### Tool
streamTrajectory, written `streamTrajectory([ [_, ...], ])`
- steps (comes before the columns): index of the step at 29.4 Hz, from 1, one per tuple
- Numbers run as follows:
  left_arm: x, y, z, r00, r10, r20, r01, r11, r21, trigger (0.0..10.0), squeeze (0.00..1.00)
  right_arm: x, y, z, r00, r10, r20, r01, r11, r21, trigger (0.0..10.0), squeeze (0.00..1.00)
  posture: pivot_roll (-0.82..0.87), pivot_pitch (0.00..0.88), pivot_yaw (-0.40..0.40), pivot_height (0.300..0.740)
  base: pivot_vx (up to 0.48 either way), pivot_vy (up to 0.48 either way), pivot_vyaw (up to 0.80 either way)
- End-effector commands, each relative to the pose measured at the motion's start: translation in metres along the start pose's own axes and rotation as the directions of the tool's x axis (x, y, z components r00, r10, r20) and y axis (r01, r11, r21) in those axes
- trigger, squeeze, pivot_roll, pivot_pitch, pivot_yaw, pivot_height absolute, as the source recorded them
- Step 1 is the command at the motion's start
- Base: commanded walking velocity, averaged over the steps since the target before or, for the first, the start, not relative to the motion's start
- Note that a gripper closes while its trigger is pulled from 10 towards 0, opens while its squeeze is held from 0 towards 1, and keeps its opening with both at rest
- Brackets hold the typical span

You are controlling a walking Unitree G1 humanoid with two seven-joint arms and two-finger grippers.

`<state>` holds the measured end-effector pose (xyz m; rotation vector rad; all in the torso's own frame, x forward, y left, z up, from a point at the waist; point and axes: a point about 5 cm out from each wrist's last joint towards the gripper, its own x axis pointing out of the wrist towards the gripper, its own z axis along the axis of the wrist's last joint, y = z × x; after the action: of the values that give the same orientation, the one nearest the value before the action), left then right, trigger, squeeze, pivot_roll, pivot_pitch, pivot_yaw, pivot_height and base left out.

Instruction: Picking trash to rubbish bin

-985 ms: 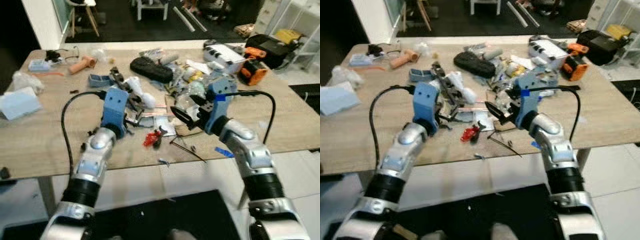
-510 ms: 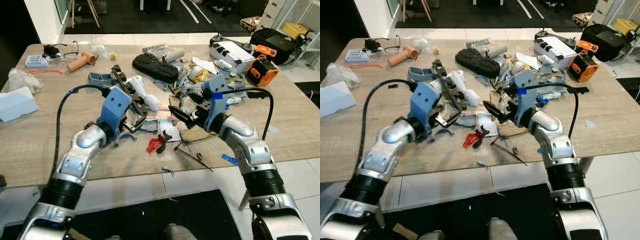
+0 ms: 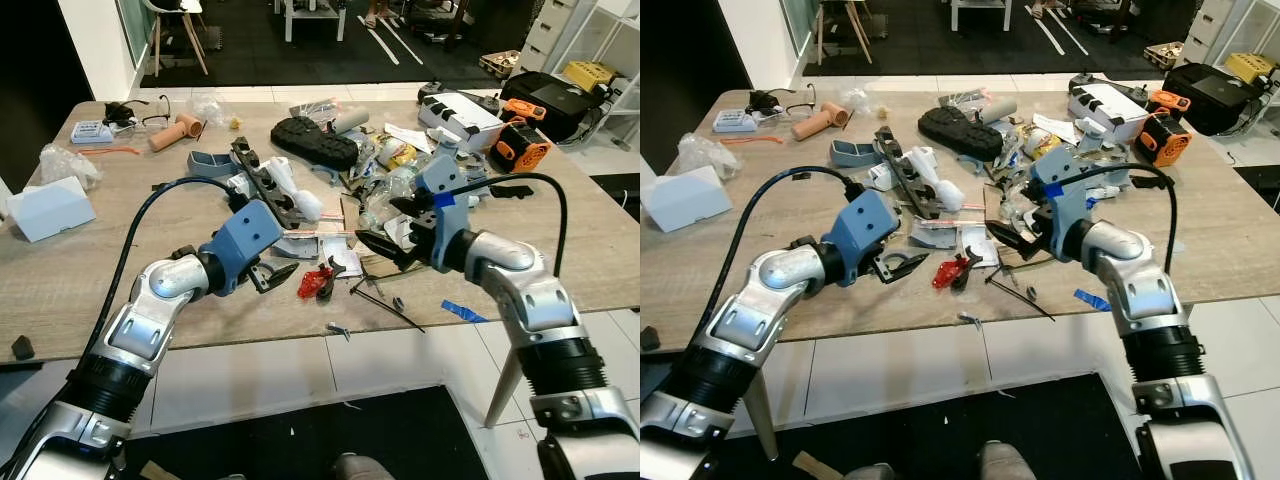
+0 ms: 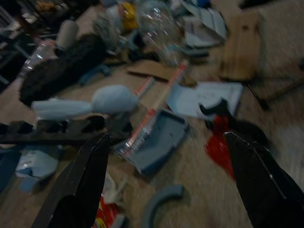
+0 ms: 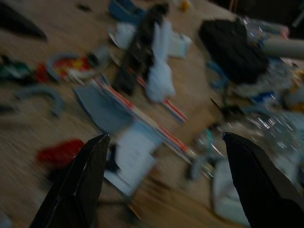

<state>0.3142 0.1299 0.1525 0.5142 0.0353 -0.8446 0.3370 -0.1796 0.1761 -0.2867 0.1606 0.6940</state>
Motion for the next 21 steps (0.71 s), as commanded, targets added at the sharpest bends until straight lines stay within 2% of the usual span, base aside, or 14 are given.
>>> streamTrajectory([
  [1,0.003,0.004,0.006,0.999,0.035,0.031,-0.034,0.999,-0.020,10.0,0.00,-0.001,-0.003,-0.004,0.999,-0.012,-0.035,0.012,1.000,0.001,10.0,0.00,-0.09,0.000,-0.020,0.740,0.000,0.000,0.00],
  [3,0.003,0.007,0.008,0.997,0.061,0.044,-0.060,0.998,-0.033,10.0,0.00,-0.001,-0.004,-0.004,0.999,-0.013,-0.034,0.014,1.000,0.002,10.0,0.00,-0.09,0.000,-0.020,0.740,0.000,0.000,0.00],
  [5,0.004,0.017,0.014,0.985,0.145,0.090,-0.137,0.986,-0.097,10.0,0.00,0.001,-0.004,-0.002,1.000,-0.011,-0.024,0.011,1.000,0.007,10.0,0.00,-0.09,0.000,-0.011,0.740,0.000,0.000,0.00],
  [9,0.002,0.029,0.021,0.965,0.223,0.139,-0.201,0.967,-0.155,10.0,0.00,0.003,-0.008,-0.001,1.000,-0.015,-0.001,0.015,0.999,0.039,10.0,0.00,-0.09,0.000,-0.004,0.740,0.000,0.000,0.00],
  [10,0.000,0.037,0.023,0.952,0.265,0.151,-0.236,0.954,-0.187,10.0,0.00,0.004,-0.011,-0.003,1.000,-0.027,0.005,0.026,0.998,0.060,10.0,0.00,-0.09,0.000,0.007,0.740,0.000,0.000,0.00],
  [11,0.000,0.037,0.023,0.952,0.265,0.151,-0.236,0.954,-0.187,10.0,0.00,0.004,-0.011,-0.003,1.000,-0.027,0.005,0.026,0.998,0.060,10.0,0.00,-0.09,0.000,0.007,0.740,0.000,0.000,0.00],
  [12,-0.003,0.047,0.026,0.941,0.299,0.161,-0.264,0.942,-0.209,10.0,0.00,0.006,-0.015,-0.004,0.999,-0.041,0.013,0.040,0.996,0.074,10.0,0.00,-0.10,0.000,0.017,0.740,0.000,0.000,0.00],
  [13,-0.003,0.047,0.026,0.941,0.299,0.161,-0.264,0.942,-0.209,10.0,0.00,0.006,-0.015,-0.004,0.999,-0.041,0.013,0.040,0.996,0.074,10.0,0.00,-0.10,0.000,0.017,0.740,0.000,0.000,0.00],
  [14,-0.005,0.057,0.030,0.927,0.333,0.172,-0.290,0.928,-0.234,10.0,0.00,0.009,-0.018,-0.005,0.999,-0.042,0.018,0.040,0.996,0.083,10.0,0.00,-0.10,0.000,0.017,0.740,0.000,0.000,0.00],
  [15,-0.005,0.057,0.030,0.927,0.333,0.172,-0.290,0.928,-0.234,10.0,0.00,0.009,-0.018,-0.005,0.999,-0.042,0.018,0.040,0.996,0.083,10.0,0.00,-0.10,0.000,0.017,0.740,0.000,0.000,0.00],
  [16,-0.008,0.066,0.036,0.916,0.358,0.183,-0.311,0.919,-0.241,10.0,0.00,0.013,-0.024,-0.001,0.997,-0.073,0.036,0.069,0.992,0.108,10.0,0.00,-0.07,0.000,0.003,0.740,0.000,0.000,0.00],
  [18,-0.013,0.071,0.042,0.907,0.372,0.196,-0.322,0.914,-0.245,10.0,0.00,0.015,-0.024,0.005,0.996,-0.067,0.061,0.060,0.992,0.110,10.0,0.00,-0.06,0.000,0.001,0.740,0.000,0.000,0.00],
  [21,-0.024,0.076,0.047,0.897,0.391,0.207,-0.339,0.908,-0.245,10.0,0.00,0.016,-0.022,0.014,0.995,-0.053,0.087,0.047,0.997,0.065,10.0,0.00,-0.05,0.042,-0.005,0.740,0.000,0.000,0.00],
])
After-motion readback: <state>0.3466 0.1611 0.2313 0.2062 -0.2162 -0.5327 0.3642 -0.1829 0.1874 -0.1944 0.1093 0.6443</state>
